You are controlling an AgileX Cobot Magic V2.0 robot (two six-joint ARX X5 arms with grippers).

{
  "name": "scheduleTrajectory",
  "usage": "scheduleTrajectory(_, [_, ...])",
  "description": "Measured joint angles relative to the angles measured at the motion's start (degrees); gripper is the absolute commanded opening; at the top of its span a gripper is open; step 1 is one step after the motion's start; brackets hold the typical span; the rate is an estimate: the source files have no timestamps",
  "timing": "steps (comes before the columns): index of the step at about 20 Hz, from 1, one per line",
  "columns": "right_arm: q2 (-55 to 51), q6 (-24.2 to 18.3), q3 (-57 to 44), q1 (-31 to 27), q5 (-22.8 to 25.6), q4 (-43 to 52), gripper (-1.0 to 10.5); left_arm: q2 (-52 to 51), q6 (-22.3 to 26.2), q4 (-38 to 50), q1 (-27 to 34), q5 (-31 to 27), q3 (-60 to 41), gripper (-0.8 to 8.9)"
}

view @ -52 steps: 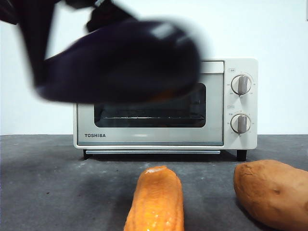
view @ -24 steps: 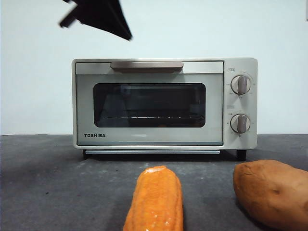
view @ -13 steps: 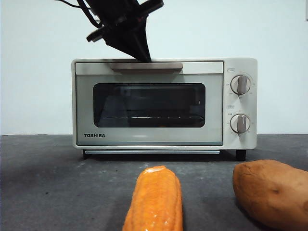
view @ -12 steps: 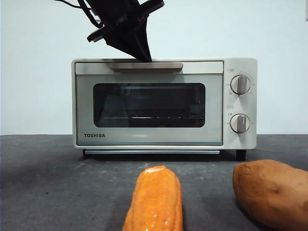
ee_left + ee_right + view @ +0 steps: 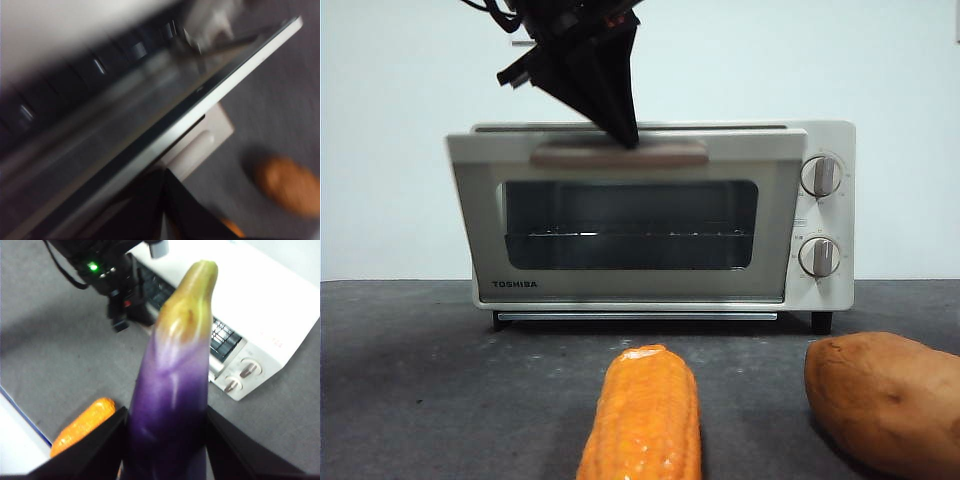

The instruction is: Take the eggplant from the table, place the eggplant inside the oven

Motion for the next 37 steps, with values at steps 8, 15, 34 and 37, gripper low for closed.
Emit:
scheduleTrajectory(8, [0.2,0.0,-5.9,0.0,0.0,0.0,1.8,1.7,1.5,-10.9,-4.6,1.1,-1.2,0.06])
scheduleTrajectory(15, [1.5,-0.1,-6.8,0.0,0.1,0.0,1.8,-4.3,1.3,-10.3,-3.5,-6.7,-1.2,0.06])
scheduleTrajectory(34, [31.3,-30.0,-6.9,-10.3,2.6,28.7,1.7,-43.4,-5.9,14.6,26.7,-11.5,-39.6,0.06])
scheduleTrajectory(37, [37.8,-34.2,-6.9,-13.6,2.5,36.2,1.7,-44.2,-6.3,14.8,29.4,-8.1,-40.4,0.06])
